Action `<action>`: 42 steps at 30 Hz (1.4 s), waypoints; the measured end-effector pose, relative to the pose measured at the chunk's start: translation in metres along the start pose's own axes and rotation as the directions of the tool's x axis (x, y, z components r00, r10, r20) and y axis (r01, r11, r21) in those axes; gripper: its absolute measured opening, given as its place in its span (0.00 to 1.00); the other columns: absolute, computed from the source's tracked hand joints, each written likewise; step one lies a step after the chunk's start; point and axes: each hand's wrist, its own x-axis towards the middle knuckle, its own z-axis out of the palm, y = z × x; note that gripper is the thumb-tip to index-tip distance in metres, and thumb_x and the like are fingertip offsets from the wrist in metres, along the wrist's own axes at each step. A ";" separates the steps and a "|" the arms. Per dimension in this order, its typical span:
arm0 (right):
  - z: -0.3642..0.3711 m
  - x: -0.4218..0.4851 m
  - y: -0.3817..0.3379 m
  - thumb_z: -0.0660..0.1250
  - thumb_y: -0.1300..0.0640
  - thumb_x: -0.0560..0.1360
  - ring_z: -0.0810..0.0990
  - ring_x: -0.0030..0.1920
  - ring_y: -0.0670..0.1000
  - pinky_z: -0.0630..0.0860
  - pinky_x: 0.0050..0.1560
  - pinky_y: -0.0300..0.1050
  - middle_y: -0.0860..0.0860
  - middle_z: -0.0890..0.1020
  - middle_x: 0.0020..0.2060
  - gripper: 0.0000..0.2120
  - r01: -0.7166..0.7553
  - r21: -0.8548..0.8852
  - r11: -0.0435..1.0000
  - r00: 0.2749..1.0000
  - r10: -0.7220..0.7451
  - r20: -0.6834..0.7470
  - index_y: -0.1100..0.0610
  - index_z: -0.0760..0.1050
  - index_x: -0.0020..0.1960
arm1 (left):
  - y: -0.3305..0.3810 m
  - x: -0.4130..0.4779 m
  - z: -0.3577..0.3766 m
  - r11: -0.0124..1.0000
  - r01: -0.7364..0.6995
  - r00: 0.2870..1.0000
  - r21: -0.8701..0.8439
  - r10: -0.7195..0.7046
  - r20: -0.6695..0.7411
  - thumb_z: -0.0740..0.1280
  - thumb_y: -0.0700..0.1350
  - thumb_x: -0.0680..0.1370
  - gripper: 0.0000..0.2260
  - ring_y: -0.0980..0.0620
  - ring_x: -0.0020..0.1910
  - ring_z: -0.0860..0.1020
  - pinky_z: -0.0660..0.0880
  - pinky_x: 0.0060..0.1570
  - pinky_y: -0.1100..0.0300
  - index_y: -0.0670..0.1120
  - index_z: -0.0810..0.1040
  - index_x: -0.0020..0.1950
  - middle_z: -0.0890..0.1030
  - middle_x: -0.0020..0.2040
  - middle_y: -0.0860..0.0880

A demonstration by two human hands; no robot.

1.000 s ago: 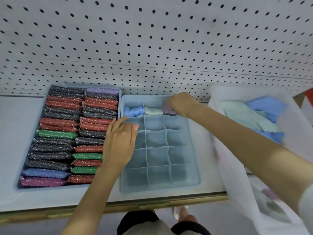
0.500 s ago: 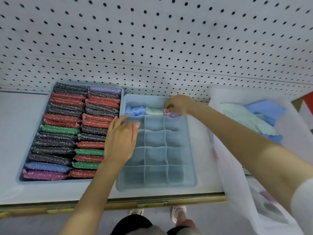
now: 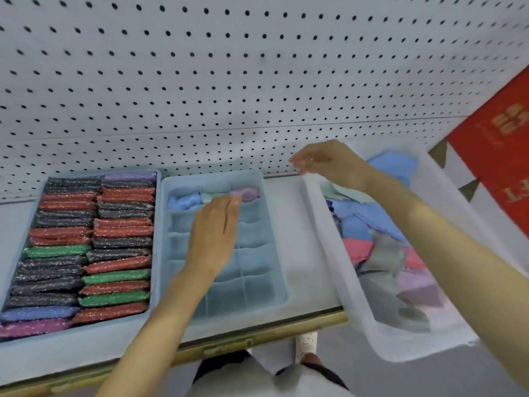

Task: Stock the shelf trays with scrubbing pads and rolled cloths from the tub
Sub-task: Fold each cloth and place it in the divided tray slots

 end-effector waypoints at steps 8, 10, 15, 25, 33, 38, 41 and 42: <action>-0.047 -0.145 0.145 0.68 0.68 0.73 0.80 0.46 0.45 0.71 0.45 0.26 0.58 0.82 0.50 0.08 -0.307 0.087 0.948 0.947 0.313 -0.078 0.65 0.80 0.52 | 0.118 -0.032 0.133 0.958 0.039 0.967 -0.283 0.035 0.254 0.49 0.61 0.76 0.27 0.56 0.48 0.75 0.70 0.50 0.64 0.43 0.77 0.52 0.80 0.49 0.49; -0.042 -0.158 0.176 0.70 0.65 0.73 0.78 0.43 0.38 0.70 0.44 0.25 0.51 0.81 0.48 0.08 -0.342 0.062 0.938 0.939 0.343 -0.008 0.59 0.80 0.51 | 0.120 -0.035 0.149 0.978 0.002 0.974 -0.208 0.045 0.224 0.47 0.59 0.77 0.28 0.52 0.48 0.74 0.70 0.52 0.58 0.40 0.77 0.51 0.80 0.48 0.45; -0.026 -0.139 0.218 0.73 0.54 0.71 0.76 0.51 0.46 0.71 0.52 0.40 0.44 0.77 0.48 0.14 -0.345 0.080 0.935 0.938 0.340 0.068 0.51 0.74 0.54 | 0.110 -0.042 0.165 0.988 -0.107 0.983 0.114 0.088 0.159 0.48 0.51 0.82 0.20 0.54 0.51 0.76 0.52 0.65 0.74 0.47 0.78 0.55 0.81 0.51 0.52; -0.034 -0.125 0.231 0.75 0.62 0.67 0.72 0.35 0.46 0.67 0.38 0.41 0.51 0.75 0.33 0.09 -0.207 0.174 0.963 0.978 0.210 0.002 0.66 0.77 0.38 | 0.139 -0.046 0.166 0.995 0.097 0.991 -0.028 -0.095 0.091 0.50 0.58 0.80 0.19 0.63 0.55 0.75 0.65 0.58 0.72 0.53 0.76 0.57 0.79 0.53 0.58; -0.108 -0.151 0.143 0.69 0.71 0.71 0.76 0.34 0.37 0.71 0.39 0.28 0.40 0.80 0.29 0.10 0.133 0.510 0.850 0.986 -0.167 0.021 0.56 0.77 0.40 | 0.196 -0.032 0.184 0.926 0.195 0.933 -0.323 -0.074 0.353 0.67 0.61 0.69 0.25 0.62 0.60 0.75 0.71 0.60 0.63 0.52 0.74 0.62 0.79 0.60 0.56; -0.154 -0.154 0.084 0.72 0.69 0.69 0.80 0.39 0.40 0.74 0.42 0.31 0.44 0.82 0.36 0.08 0.354 0.471 0.808 0.935 -0.313 -0.166 0.58 0.79 0.45 | 0.245 -0.011 0.178 0.877 0.142 0.978 -0.459 -0.053 0.202 0.70 0.40 0.76 0.05 0.57 0.31 0.73 0.71 0.32 0.65 0.43 0.77 0.39 0.78 0.32 0.49; -0.175 -0.155 0.068 0.76 0.61 0.67 0.78 0.39 0.42 0.76 0.42 0.34 0.45 0.80 0.40 0.11 0.451 0.329 0.830 0.856 -0.297 -0.423 0.53 0.77 0.45 | 0.268 -0.001 0.168 0.804 0.075 0.997 -0.590 -0.050 0.059 0.69 0.44 0.76 0.09 0.50 0.37 0.80 0.76 0.36 0.58 0.37 0.80 0.47 0.83 0.40 0.40; -0.180 -0.157 0.065 0.77 0.59 0.66 0.75 0.36 0.42 0.75 0.39 0.34 0.45 0.78 0.38 0.11 0.453 0.302 0.839 0.823 -0.263 -0.504 0.52 0.76 0.43 | 0.273 0.001 0.164 0.779 0.048 0.999 -0.626 -0.042 0.024 0.68 0.42 0.77 0.08 0.49 0.39 0.82 0.78 0.37 0.58 0.37 0.80 0.50 0.85 0.42 0.41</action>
